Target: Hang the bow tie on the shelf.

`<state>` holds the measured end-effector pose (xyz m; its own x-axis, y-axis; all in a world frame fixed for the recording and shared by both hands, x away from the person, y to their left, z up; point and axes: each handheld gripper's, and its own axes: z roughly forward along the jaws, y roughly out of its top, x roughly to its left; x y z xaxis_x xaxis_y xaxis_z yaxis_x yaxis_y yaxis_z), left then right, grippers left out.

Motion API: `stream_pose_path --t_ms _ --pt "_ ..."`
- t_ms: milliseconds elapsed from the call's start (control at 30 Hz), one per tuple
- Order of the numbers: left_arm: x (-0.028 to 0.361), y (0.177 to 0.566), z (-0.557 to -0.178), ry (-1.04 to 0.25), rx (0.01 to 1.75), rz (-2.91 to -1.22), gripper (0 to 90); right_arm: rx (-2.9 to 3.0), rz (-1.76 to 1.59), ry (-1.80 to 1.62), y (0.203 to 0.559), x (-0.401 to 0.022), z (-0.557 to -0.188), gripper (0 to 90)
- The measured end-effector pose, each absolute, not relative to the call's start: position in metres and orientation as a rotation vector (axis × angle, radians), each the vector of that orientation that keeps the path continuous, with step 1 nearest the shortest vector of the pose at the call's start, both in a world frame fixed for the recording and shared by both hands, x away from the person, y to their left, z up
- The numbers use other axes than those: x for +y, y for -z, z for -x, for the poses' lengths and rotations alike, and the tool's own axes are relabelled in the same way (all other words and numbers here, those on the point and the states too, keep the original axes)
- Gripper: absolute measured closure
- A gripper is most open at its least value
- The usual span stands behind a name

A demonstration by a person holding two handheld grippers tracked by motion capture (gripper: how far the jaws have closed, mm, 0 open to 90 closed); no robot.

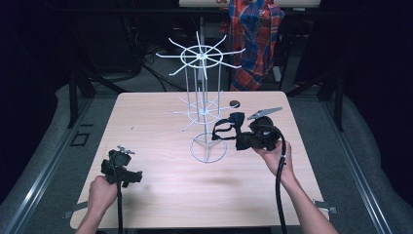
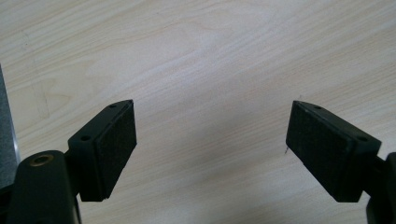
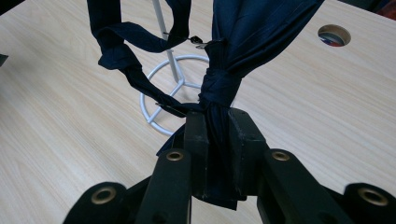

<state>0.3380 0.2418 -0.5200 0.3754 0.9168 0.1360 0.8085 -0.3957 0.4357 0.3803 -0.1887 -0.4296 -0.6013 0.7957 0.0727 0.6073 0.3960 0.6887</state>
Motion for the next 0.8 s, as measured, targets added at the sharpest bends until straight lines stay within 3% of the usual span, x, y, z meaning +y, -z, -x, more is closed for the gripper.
stream_pose_path --t_ms 800 --pt "0.242 0.521 -0.338 -0.511 1.526 -2.352 16.5 2.401 -1.241 -1.015 0.441 -0.174 -0.394 78.5"
